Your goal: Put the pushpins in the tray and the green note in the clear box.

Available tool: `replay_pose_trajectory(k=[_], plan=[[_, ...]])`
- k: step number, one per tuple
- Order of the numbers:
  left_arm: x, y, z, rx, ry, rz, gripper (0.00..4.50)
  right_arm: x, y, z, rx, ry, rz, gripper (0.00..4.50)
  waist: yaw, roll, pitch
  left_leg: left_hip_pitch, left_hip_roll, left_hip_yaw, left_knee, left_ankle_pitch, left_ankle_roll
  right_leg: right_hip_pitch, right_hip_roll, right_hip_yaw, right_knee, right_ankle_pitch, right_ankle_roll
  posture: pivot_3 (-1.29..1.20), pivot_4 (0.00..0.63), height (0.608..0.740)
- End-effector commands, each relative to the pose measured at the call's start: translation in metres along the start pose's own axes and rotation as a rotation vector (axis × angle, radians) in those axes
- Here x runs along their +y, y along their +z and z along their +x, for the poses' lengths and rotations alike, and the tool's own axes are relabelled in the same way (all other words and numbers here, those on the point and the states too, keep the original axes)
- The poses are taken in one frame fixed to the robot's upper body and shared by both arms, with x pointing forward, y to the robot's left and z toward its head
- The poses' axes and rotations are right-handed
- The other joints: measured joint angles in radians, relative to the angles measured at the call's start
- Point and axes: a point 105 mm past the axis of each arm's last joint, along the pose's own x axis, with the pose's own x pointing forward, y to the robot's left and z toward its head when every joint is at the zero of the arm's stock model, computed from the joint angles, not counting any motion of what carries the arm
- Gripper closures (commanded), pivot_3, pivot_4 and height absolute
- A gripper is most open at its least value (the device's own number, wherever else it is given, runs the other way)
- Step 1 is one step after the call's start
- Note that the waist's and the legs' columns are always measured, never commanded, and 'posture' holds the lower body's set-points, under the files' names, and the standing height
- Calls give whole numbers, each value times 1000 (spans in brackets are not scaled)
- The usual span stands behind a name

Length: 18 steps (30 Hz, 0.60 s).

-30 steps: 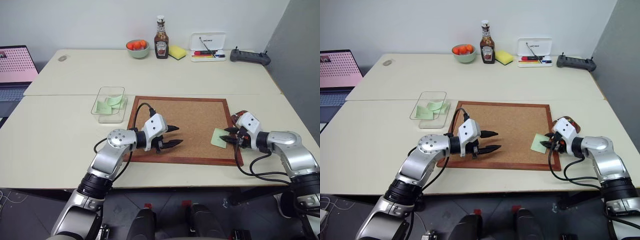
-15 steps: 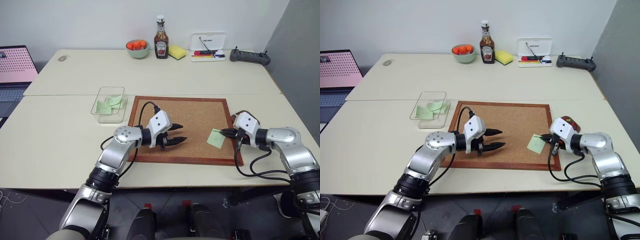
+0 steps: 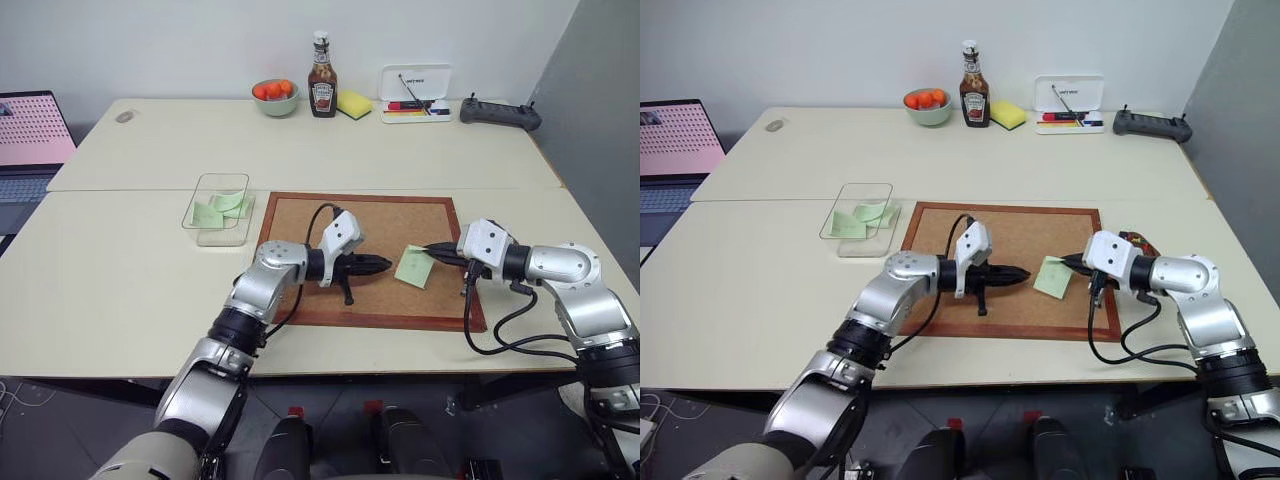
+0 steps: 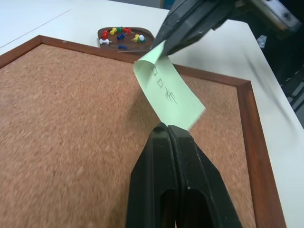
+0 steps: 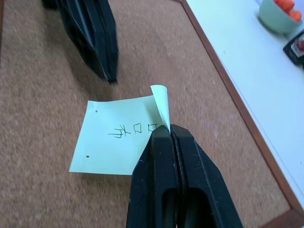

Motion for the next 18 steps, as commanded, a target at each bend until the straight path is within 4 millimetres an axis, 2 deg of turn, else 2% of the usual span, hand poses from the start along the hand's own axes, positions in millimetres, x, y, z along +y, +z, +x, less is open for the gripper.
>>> replay_pose_trajectory(k=[1, 4, 18], plan=[[3, 7, 8, -6, -6, 47, 4491, -4, 19, 2, -49, 3, -57, 4500, 0, 0, 0, 0, 0, 0, 0, 0, 0, 0, 0, 0, 0, 0, 0, 0, 150, 740], [10, 6, 9, -12, 25, 47, 4491, -3, 20, 2, -48, 7, -59, 4500, 1, 0, 0, 0, 0, 0, 0, 0, 0, 0, 0, 0, 0, 0, 0, 0, 150, 740], [15, 6, -7, -22, 50, 42, 2072, -2, 19, 2, -41, 12, -63, 4500, 0, 0, 0, 0, 0, 0, 0, 0, 0, 0, 0, 0, 0, 0, 0, 0, 150, 740]])
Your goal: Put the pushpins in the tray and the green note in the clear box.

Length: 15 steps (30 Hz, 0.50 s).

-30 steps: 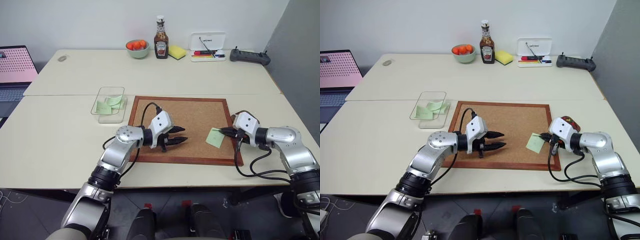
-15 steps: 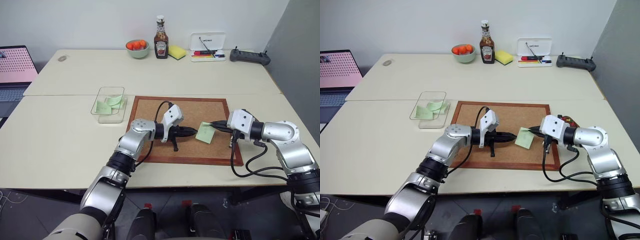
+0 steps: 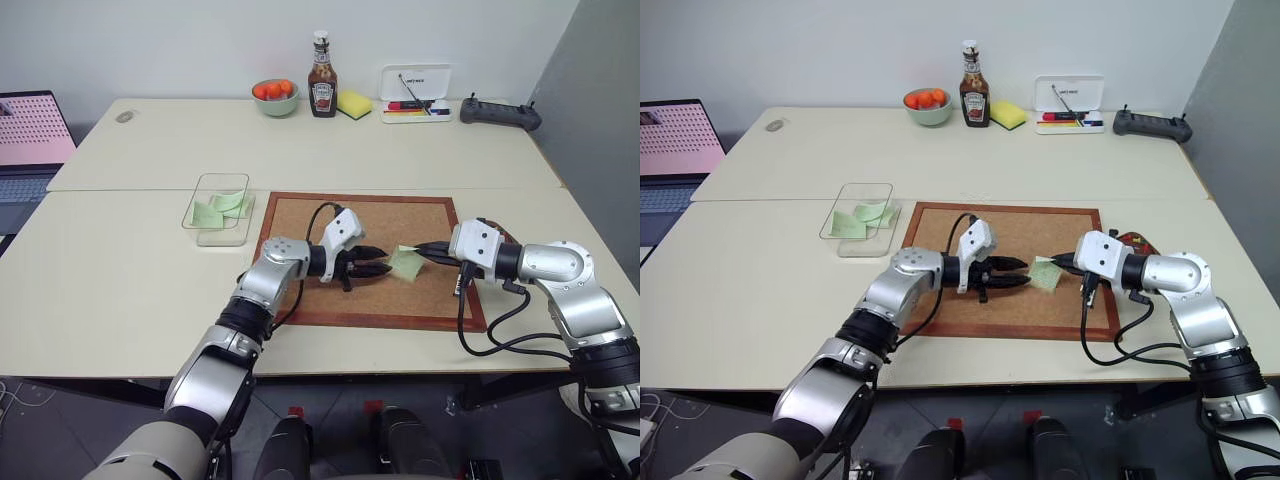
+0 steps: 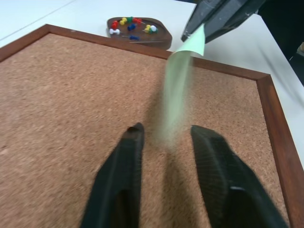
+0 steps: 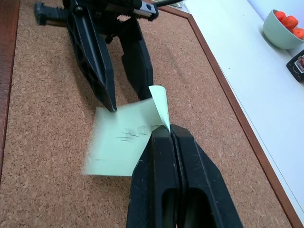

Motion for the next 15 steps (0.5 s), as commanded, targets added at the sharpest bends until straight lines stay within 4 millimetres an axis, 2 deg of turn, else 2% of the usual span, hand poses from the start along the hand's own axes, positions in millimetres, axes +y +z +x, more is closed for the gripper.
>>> replay_pose_trajectory(k=[1, 4, 8, 12, 15], plan=[[1, 16, 0, -56, 14, 51, 1854, -6, 12, -2, -22, -4, -46, 4500, 1, 0, 0, 0, 0, 0, 0, 0, 0, 0, 0, 0, 0, 0, 0, 0, 150, 740], [1, 20, 7, -80, 31, 53, 1334, -6, 12, -2, -24, -2, -45, 4500, 2, 0, 0, 0, 0, 0, 0, 0, 0, 0, 0, 0, 0, 0, 0, 0, 150, 740], [-7, 28, 20, -118, -18, -15, 1334, -6, 14, -1, -29, 2, -45, 4500, 2, 0, 0, 0, 0, 0, 0, 0, 0, 0, 0, 0, 0, 0, 0, 0, 150, 740], [-13, 25, 27, -103, -49, -30, 1334, -6, 14, -1, -28, 3, -46, 4500, -2, 0, 0, 0, 0, 0, 0, 0, 0, 0, 0, 0, 0, 0, 0, 0, 150, 740], [-13, 25, 28, -113, -55, -61, 1762, -6, 15, -1, -29, 2, -47, 4500, -2, 0, 0, 1, 0, 0, 0, 0, 0, 0, 0, 0, 1, 0, 0, 0, 150, 740]])
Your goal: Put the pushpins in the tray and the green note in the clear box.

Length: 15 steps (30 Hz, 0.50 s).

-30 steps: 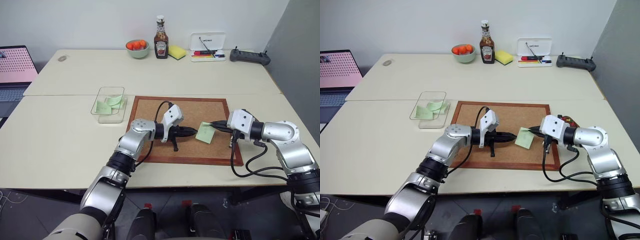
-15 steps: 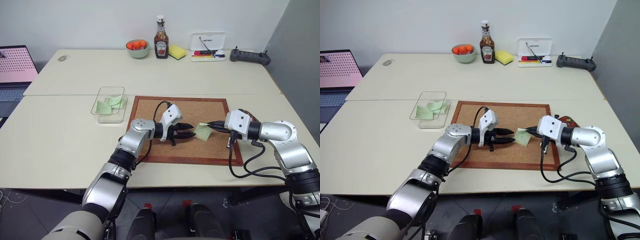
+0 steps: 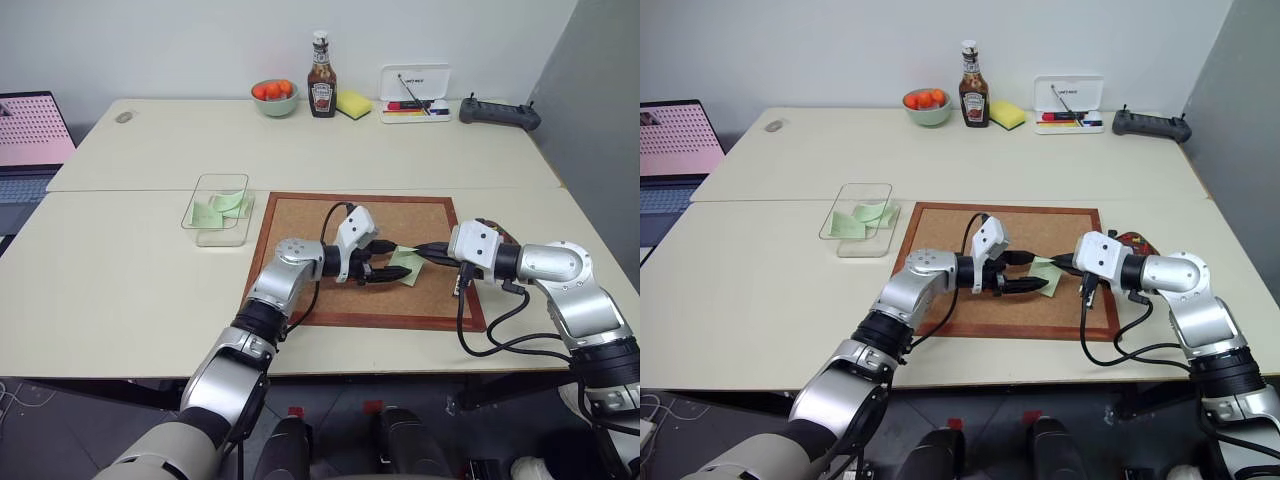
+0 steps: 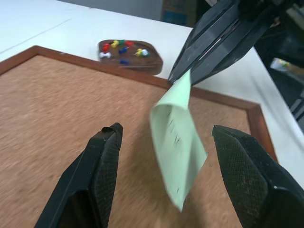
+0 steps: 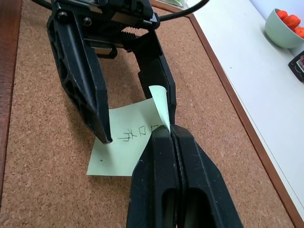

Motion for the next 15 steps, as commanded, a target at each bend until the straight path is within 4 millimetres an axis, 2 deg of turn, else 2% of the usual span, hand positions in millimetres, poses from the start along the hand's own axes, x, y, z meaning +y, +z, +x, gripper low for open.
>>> replay_pose_trajectory(k=[1, 13, 15], plan=[[-1, 12, 2, -40, -26, -3, 1965, -8, 16, -3, -30, -9, -49, 4500, 1, 0, 0, 0, 0, 0, 0, 0, 0, 0, 0, 0, 0, 0, 0, 0, 150, 740], [-5, 4, 3, 1, -50, 44, 4192, -7, 24, -2, -63, -10, -31, 4500, 2, 0, 0, 0, 0, 0, 0, 0, 0, 0, 0, 0, 0, 0, 0, 0, 150, 740], [-5, 4, 4, -1, -48, 45, 4448, -7, 26, -1, -69, -8, -26, 4500, 2, 0, 0, 0, 0, 0, 0, 0, 0, 0, 0, 0, 0, 0, 0, 0, 150, 740]])
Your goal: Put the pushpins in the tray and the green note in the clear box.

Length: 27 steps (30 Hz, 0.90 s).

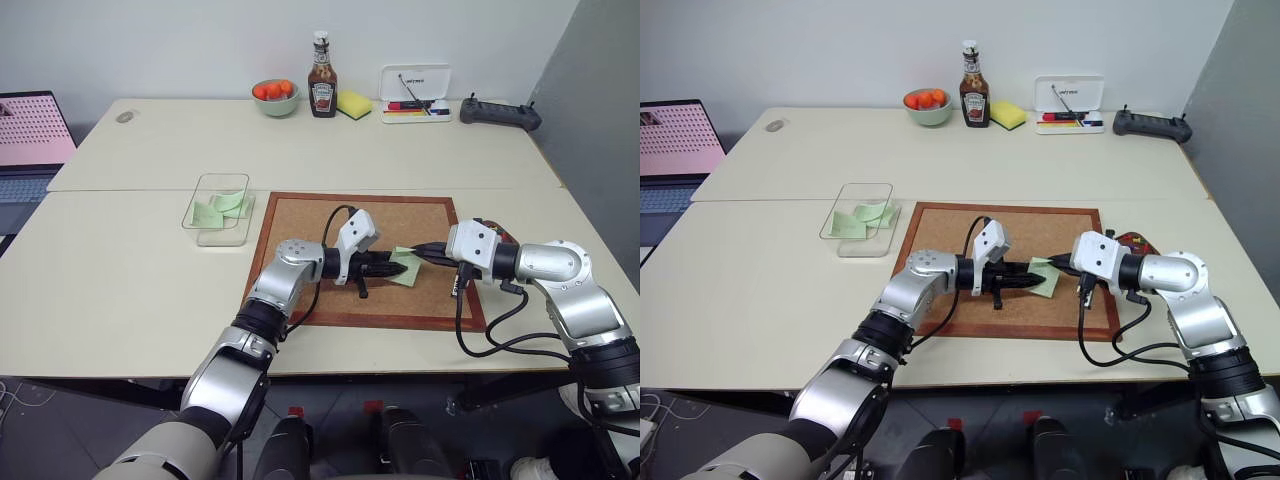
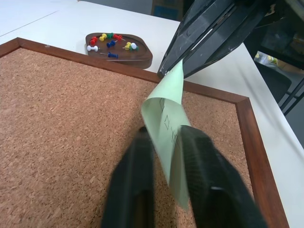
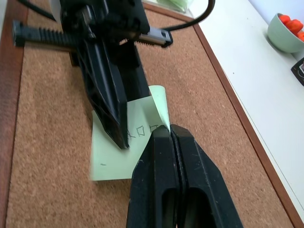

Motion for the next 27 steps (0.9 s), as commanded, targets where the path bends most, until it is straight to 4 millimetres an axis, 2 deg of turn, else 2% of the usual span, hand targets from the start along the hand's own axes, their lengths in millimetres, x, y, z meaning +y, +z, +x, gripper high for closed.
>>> replay_pose_trajectory(k=[1, 11, 21, 26, 27], plan=[[-1, 8, 3, -19, -10, 45, 4448, -7, 19, -2, -50, -12, -37, 4500, 0, 0, 0, 0, 0, 0, 0, 0, 0, 0, 0, 0, 0, 0, 0, 0, 150, 740], [1, 8, 2, -26, 7, 49, 4448, -6, 22, -2, -70, -11, 11, 4500, 0, 0, 0, 0, 0, 0, 0, 0, 0, 0, 0, 0, 0, 0, 0, 0, 150, 740], [8, 4, -9, -20, 46, 50, 4500, -5, 33, -8, -80, 23, 52, 2639, 0, 0, 0, 0, 0, 0, 0, 0, 0, 0, 0, 0, 0, 0, 0, 0, 150, 740], [11, 3, -16, -27, 69, 42, 4500, -7, 38, -13, -77, 26, 78, 1449, 0, 0, 0, 0, 0, 0, 0, 0, 0, 0, 0, 0, 0, 0, 0, 0, 150, 740], [12, 3, -18, -30, 77, 40, 4500, -7, 39, -14, -76, 24, 82, 1356, 0, 0, 0, 0, 0, 0, 0, 0, 0, 0, 0, 0, 0, 0, 0, 0, 150, 740]])
